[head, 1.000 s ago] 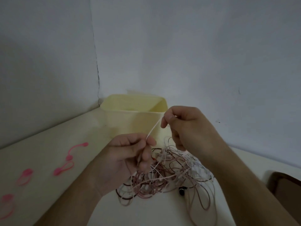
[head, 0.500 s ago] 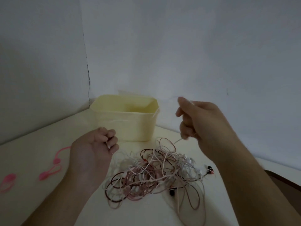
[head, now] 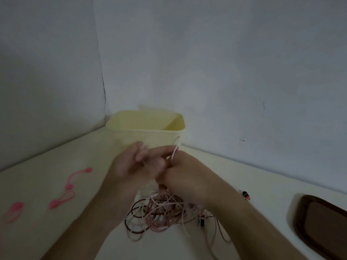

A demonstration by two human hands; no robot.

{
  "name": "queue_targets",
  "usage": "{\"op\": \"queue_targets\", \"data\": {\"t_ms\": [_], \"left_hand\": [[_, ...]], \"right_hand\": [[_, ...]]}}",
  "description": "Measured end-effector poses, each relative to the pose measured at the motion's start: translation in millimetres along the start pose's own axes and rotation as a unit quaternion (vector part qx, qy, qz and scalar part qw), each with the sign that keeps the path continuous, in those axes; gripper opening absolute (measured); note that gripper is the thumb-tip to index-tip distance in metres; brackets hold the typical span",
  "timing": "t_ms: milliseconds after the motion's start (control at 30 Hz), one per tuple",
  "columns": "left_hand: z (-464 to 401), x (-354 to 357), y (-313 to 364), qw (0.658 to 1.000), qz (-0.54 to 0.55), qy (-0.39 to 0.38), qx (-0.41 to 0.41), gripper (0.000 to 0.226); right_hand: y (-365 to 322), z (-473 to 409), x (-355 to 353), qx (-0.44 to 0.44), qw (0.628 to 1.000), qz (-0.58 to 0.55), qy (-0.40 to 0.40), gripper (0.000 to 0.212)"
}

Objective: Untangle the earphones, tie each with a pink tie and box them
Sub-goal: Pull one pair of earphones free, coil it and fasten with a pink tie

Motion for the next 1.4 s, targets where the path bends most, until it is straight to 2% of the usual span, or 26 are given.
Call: {"op": "queue_targets", "data": {"t_ms": [67, 133, 233, 300, 367, 400, 433, 500, 567, 600, 667, 733, 767, 833, 900, 933, 1000, 1067, 1233, 1333, 1400], "left_hand": [[3, 7, -7, 0.998, -0.041, -0.031, -0.031, 0.041], [4, 13, -6, 0.998, -0.031, -0.031, -0.034, 0.055], [1, 5, -3, 0.997, -0.051, 0.055, -0.017, 0.040], [-1, -8, -4, 0.994, 0.032, 0.103, 0.002, 0.026], [-3, -24, -4, 0.977, 0.169, 0.129, 0.006, 0.028], [-3, -32, -5, 0.968, 0.204, 0.143, 0.000, 0.029], [-3, -39, -6, 0.964, 0.211, 0.159, -0.011, 0.031], [-2, -51, -8, 0.971, 0.137, 0.193, -0.022, 0.044], [0, -57, -9, 0.974, 0.039, 0.221, -0.019, 0.050], [0, -57, -10, 0.973, -0.003, 0.232, -0.022, 0.051], [0, -59, -10, 0.965, -0.087, 0.244, -0.026, 0.048], [0, -57, -9, 0.965, -0.120, 0.234, -0.026, 0.043], [-1, -54, -10, 0.971, -0.099, 0.216, -0.021, 0.044], [-3, -42, -10, 0.986, -0.034, 0.161, -0.007, 0.045], [-4, -30, -5, 0.994, -0.006, 0.111, 0.009, 0.039], [-4, -25, -4, 0.996, -0.008, 0.093, 0.013, 0.042], [-3, -15, -6, 0.998, -0.020, 0.062, 0.014, 0.047], [-2, -8, -8, 0.998, -0.039, 0.058, 0.003, 0.045], [-4, -10, -11, 0.986, -0.154, 0.064, 0.002, 0.048], [-3, -12, -8, 0.965, -0.240, 0.106, 0.004, 0.049], [-2, -14, -6, 0.962, -0.244, 0.123, 0.003, 0.047]], "right_hand": [[1, 0, -1, -0.020, 0.999, 0.043, -0.002, 0.012], [0, 3, 5, -0.026, 0.992, 0.123, -0.020, 0.020], [-6, 3, 15, -0.062, 0.982, 0.177, -0.017, 0.018], [-6, 3, 11, -0.045, 0.979, 0.201, -0.002, 0.011], [-2, 5, -6, -0.011, 0.978, 0.207, 0.022, 0.015], [2, 7, -19, 0.007, 0.980, 0.195, 0.045, 0.014], [5, 10, -35, 0.018, 0.982, 0.170, 0.081, 0.013], [13, 19, -68, 0.023, 0.974, 0.086, 0.208, 0.016], [26, 34, -97, 0.017, 0.935, -0.071, 0.347, 0.032], [32, 41, -106, 0.010, 0.908, -0.164, 0.385, 0.037], [38, 51, -116, -0.005, 0.860, -0.311, 0.404, 0.041], [38, 55, -119, -0.015, 0.842, -0.364, 0.397, 0.041], [35, 54, -118, -0.021, 0.850, -0.361, 0.382, 0.040], [24, 47, -108, -0.029, 0.900, -0.285, 0.328, 0.030], [6, 37, -85, -0.035, 0.962, -0.129, 0.236, 0.023], [-3, 32, -69, -0.042, 0.981, -0.058, 0.179, 0.019], [-16, 24, -36, -0.053, 0.996, 0.007, 0.065, 0.018], [-22, 20, -14, -0.052, 0.998, 0.014, -0.010, 0.028], [-13, 14, -17, -0.050, 0.991, 0.120, -0.024, 0.024], [-11, 17, -25, -0.058, 0.993, 0.102, -0.019, 0.024], [-8, 17, -29, -0.059, 0.994, 0.097, 0.001, 0.028]]}}
Point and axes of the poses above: each hand's wrist, its own z-axis away from the middle knuckle, its own x-axis out of the palm, y = z × x, the point moved 6 cm from there along -z, towards the middle knuckle, and after that the axes turned 8 degrees about -y, right-handed, at the moved point
